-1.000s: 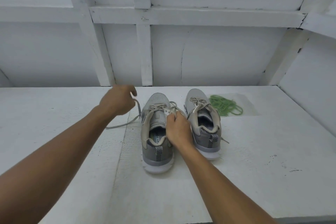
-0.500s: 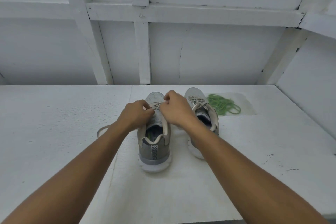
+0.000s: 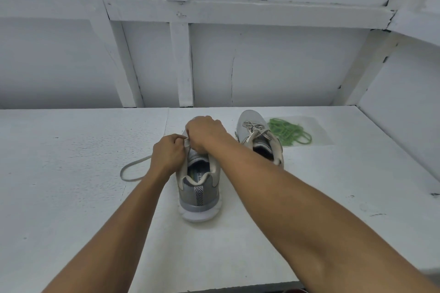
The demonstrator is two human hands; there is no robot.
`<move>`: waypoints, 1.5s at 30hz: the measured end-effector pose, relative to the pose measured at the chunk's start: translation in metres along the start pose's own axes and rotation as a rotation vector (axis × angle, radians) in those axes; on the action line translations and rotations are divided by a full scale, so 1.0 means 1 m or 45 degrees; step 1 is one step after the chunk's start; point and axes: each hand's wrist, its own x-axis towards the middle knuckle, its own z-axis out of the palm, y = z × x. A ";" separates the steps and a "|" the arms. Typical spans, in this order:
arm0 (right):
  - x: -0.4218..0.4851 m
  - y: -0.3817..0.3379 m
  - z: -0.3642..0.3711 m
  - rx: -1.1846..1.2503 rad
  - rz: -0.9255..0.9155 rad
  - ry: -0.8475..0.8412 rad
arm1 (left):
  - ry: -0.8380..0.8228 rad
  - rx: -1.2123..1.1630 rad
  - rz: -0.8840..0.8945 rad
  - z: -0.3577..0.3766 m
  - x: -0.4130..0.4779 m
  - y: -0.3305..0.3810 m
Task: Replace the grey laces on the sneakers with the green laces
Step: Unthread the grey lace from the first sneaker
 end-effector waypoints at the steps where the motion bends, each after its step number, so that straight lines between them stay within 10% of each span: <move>1: 0.000 -0.001 0.001 -0.033 -0.002 0.036 | 0.005 -0.013 -0.004 0.000 -0.001 0.000; 14: 0.008 0.030 -0.024 -0.049 0.376 0.220 | 0.073 -0.082 -0.036 0.006 -0.002 -0.002; 24: 0.001 0.006 -0.003 -0.123 0.020 0.063 | 0.070 -0.102 -0.019 0.007 -0.002 -0.005; 30: 0.008 0.034 -0.039 0.026 0.396 0.501 | 0.055 -0.132 -0.059 0.005 -0.002 -0.006; 39: -0.003 -0.006 0.008 -0.169 0.052 0.018 | 0.054 -0.131 -0.051 0.006 -0.003 -0.007; 45: 0.007 0.035 -0.039 -0.075 0.280 0.513 | 0.062 -0.163 -0.064 0.005 -0.002 -0.008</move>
